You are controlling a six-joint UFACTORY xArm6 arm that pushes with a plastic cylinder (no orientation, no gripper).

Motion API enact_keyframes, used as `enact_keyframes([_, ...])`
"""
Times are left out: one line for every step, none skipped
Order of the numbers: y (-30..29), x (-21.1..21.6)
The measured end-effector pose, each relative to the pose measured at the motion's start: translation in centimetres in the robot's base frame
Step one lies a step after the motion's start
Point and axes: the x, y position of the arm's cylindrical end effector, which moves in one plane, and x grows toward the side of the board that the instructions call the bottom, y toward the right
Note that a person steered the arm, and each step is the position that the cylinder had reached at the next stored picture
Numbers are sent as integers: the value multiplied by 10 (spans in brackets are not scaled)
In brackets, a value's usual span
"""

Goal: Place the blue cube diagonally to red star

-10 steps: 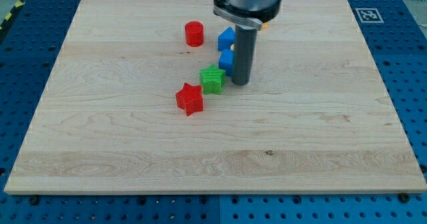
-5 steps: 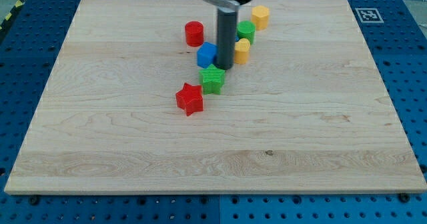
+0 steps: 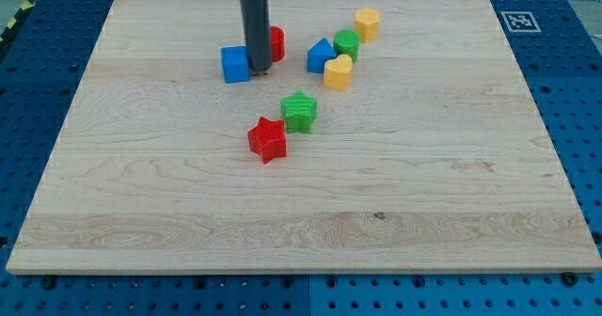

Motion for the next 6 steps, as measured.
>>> enact_keyframes([-23,0])
enact_keyframes([-29,0])
enact_keyframes([-31,13])
enact_keyframes([-43,43])
enact_keyframes([-69,40])
enact_keyframes([-66,22])
